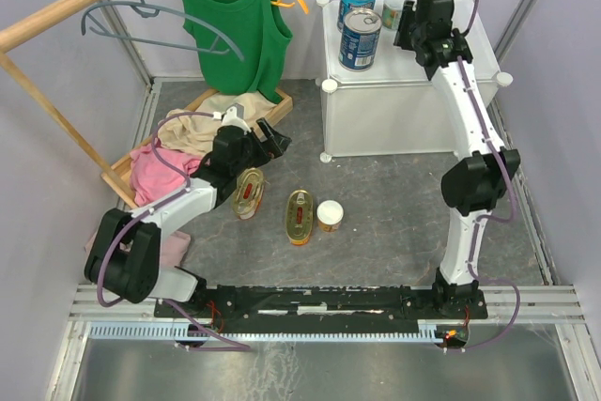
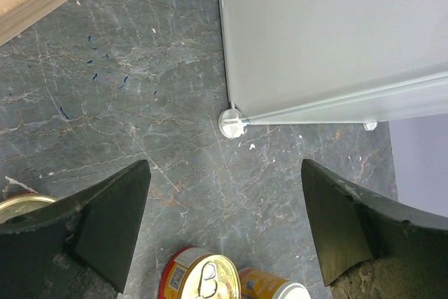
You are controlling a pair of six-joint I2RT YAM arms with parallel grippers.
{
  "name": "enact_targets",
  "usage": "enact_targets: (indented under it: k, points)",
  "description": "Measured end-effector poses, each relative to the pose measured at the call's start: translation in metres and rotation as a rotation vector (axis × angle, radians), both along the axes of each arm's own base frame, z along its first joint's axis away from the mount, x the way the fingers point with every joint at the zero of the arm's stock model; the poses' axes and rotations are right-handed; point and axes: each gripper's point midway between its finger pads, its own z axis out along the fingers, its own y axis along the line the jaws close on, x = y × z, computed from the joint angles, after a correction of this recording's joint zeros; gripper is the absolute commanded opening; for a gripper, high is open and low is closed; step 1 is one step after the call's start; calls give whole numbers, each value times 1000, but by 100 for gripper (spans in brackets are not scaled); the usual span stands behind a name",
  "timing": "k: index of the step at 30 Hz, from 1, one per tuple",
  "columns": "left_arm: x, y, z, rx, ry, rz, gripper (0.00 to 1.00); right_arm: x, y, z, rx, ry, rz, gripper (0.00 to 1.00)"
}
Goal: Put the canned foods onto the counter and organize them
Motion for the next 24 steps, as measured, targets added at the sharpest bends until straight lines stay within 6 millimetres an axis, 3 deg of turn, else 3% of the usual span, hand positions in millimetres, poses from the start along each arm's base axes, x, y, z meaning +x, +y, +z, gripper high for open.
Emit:
enact_targets:
  k: [7,14,19,24]
  points:
    - [-2,0,17,-17,-36,-3,95,-47,0,26,1,-13,6,62]
    - [-10,4,30,-31,-67,-4,95,-110,15,50,0,-57,47,65]
    - [-16,6,32,-36,-75,-6,95,-166,39,39,-14,-55,113,70]
    - [-22,8,31,-35,-72,-7,95,-220,59,13,-35,-27,193,71]
